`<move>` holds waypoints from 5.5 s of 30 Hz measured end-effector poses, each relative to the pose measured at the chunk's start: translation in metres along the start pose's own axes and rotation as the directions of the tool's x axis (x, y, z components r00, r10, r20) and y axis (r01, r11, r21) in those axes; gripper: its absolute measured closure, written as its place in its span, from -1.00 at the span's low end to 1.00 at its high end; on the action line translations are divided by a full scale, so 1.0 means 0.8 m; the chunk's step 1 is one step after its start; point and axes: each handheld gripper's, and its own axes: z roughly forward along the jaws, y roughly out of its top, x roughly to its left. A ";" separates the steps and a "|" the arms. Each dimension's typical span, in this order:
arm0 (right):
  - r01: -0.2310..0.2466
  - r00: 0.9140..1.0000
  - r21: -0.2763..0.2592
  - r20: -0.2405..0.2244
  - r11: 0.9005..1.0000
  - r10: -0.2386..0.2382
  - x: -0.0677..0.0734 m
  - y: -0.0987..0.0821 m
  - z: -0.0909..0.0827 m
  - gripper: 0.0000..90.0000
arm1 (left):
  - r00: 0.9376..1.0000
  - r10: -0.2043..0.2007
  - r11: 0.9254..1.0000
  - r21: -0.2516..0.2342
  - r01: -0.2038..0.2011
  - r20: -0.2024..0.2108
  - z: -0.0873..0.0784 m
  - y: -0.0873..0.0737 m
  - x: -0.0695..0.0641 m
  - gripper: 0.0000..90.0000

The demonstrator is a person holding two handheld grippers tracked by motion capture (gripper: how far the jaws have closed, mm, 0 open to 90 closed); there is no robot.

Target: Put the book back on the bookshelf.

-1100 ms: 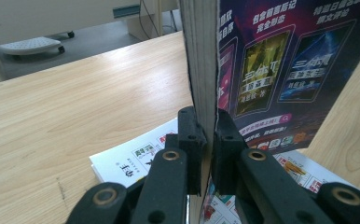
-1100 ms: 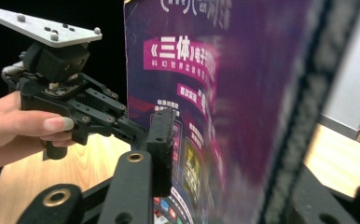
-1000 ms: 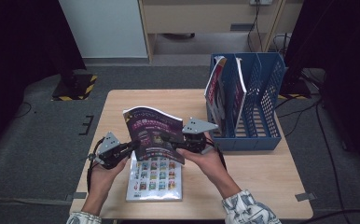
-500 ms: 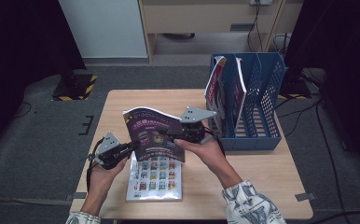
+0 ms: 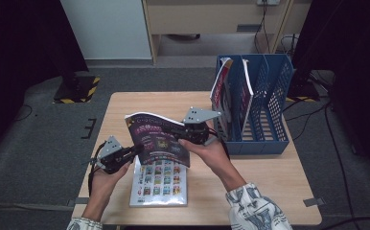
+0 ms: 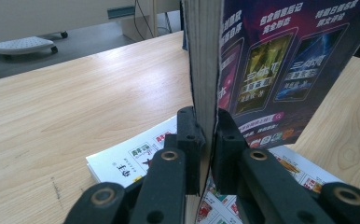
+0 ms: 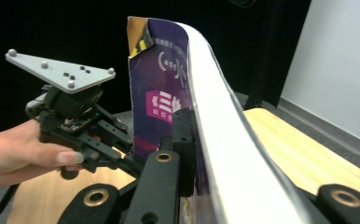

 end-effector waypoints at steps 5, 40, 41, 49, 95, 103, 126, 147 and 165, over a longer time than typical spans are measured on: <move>-0.010 1.000 -0.029 0.026 1.000 0.011 -0.001 -0.002 -0.001 0.86 | 0.996 -0.020 1.000 -0.001 0.020 -0.082 0.003 -0.006 0.003 0.32; -0.056 0.985 -0.088 0.157 0.995 0.069 -0.025 0.010 -0.026 0.86 | 0.963 -0.119 0.977 0.146 0.157 -0.243 0.003 -0.048 0.049 -0.90; -0.058 0.985 -0.090 0.157 0.994 0.072 -0.025 0.010 -0.028 0.86 | 0.962 -0.113 0.977 0.150 0.153 -0.247 0.003 -0.048 0.049 -0.89; -0.061 0.984 -0.098 0.162 0.993 0.077 -0.026 0.011 -0.035 0.86 | 0.953 -0.095 0.973 0.178 0.150 -0.286 0.005 -0.053 0.051 -0.88; -0.086 0.977 -0.108 0.187 0.990 0.105 -0.029 0.001 -0.084 0.86 | 0.946 -0.038 0.955 0.266 0.128 -0.321 0.011 -0.061 0.051 -0.87; -0.088 0.974 -0.094 0.198 0.992 0.105 -0.032 -0.002 -0.101 0.86 | 0.947 -0.032 0.954 0.274 0.125 -0.320 0.011 -0.062 0.051 -0.87; -0.115 0.967 -0.111 0.216 0.987 0.136 -0.039 -0.017 -0.125 0.86 | 0.946 -0.037 0.955 0.269 0.128 -0.322 0.010 -0.062 0.051 -0.87; -0.126 0.960 -0.107 0.237 0.986 0.148 -0.041 -0.031 -0.169 0.86 | 0.948 -0.027 0.951 0.283 0.122 -0.318 0.013 -0.063 0.050 -0.87; -0.148 0.950 -0.101 0.262 0.984 0.170 -0.041 -0.051 -0.197 0.86 | 0.949 -0.024 0.951 0.285 0.119 -0.315 0.013 -0.063 0.049 -0.87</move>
